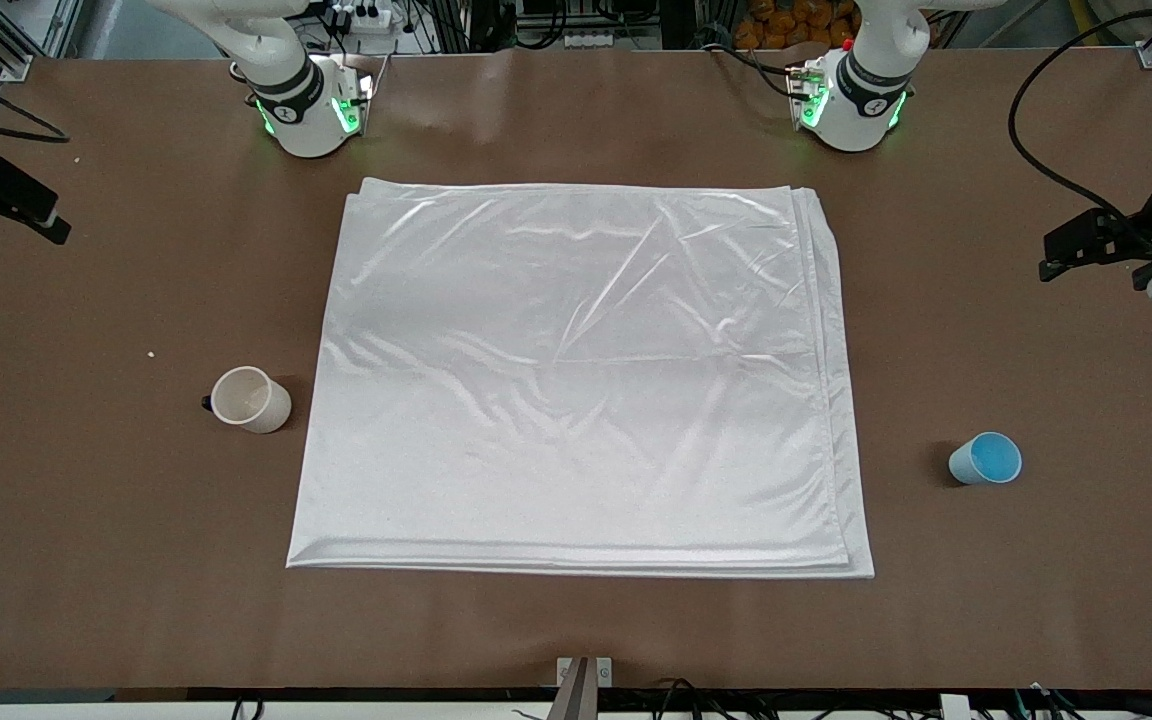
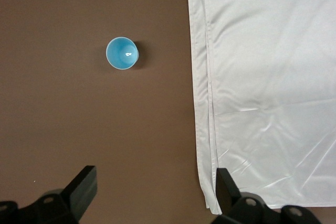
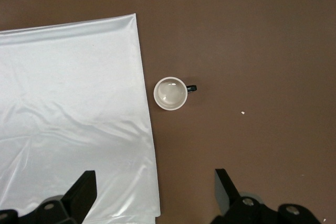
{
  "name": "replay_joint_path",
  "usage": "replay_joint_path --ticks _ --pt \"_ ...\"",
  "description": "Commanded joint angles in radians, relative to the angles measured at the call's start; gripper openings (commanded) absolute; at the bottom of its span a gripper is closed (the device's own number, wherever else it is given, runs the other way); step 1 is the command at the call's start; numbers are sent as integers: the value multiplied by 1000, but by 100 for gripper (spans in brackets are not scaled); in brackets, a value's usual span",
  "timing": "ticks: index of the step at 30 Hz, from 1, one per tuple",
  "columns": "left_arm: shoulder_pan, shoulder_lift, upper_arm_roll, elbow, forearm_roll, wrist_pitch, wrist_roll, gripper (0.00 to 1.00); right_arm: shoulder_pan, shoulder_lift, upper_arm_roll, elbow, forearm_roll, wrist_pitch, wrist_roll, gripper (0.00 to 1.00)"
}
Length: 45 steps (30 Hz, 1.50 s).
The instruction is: Place blue cup into white mug on cloth
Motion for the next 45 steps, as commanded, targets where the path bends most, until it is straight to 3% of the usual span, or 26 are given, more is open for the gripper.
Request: replay_joint_path --ticks 1,18,32,45 --pt "3 5 -6 14 25 -18 -1 100 -8 -2 -3 -3 -5 5 6 99" --pt "-5 55 -6 15 54 -17 -19 100 -36 -2 -3 -35 -13 20 -2 100" --pt "72 215 2 14 120 70 24 100 -39 -3 -3 -81 -13 46 -5 100" --pt "180 364 2 15 112 207 137 100 -30 -16 3 -207 -11 144 -103 100"
